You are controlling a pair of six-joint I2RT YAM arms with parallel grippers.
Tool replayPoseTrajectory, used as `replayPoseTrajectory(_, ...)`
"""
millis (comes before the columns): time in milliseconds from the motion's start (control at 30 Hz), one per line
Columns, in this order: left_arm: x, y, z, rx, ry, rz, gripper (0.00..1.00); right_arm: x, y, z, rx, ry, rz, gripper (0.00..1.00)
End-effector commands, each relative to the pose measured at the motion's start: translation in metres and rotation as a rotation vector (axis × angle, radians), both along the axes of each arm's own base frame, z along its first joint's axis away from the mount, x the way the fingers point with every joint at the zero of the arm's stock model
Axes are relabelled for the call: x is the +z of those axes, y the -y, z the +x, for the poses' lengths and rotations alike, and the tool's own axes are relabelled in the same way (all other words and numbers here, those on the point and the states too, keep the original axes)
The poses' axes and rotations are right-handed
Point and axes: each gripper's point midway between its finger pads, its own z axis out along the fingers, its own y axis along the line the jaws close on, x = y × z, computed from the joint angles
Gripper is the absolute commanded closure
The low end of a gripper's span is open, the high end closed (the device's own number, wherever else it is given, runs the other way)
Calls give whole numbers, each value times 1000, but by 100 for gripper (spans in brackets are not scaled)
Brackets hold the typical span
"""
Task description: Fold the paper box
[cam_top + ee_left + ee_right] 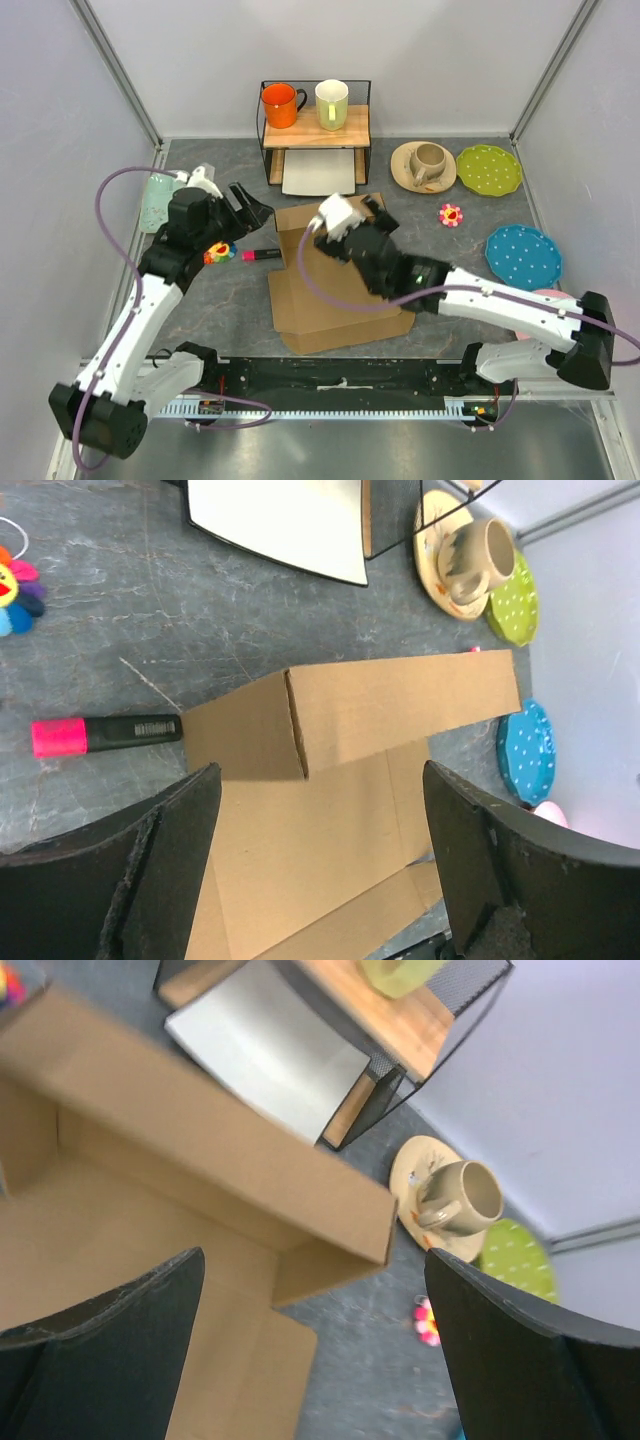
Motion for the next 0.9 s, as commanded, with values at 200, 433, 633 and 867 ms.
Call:
replayPoseTrajectory(200, -13, -51, -52, 247, 19, -10, 10, -25, 16, -25, -30, 311, -482, 2)
replayPoseTrajectory(433, -38, -57, -69, 266, -37, -5, 10, -58, -8, -19, 29, 354, -557, 2)
replayPoseTrajectory(633, -40, -63, -77, 278, -37, 17, 10, -68, -28, -7, -1, 362, -602, 2)
replayPoseTrajectory(867, -38, -66, -82, 277, -30, 29, 10, -68, -32, 16, -82, 364, -644, 4)
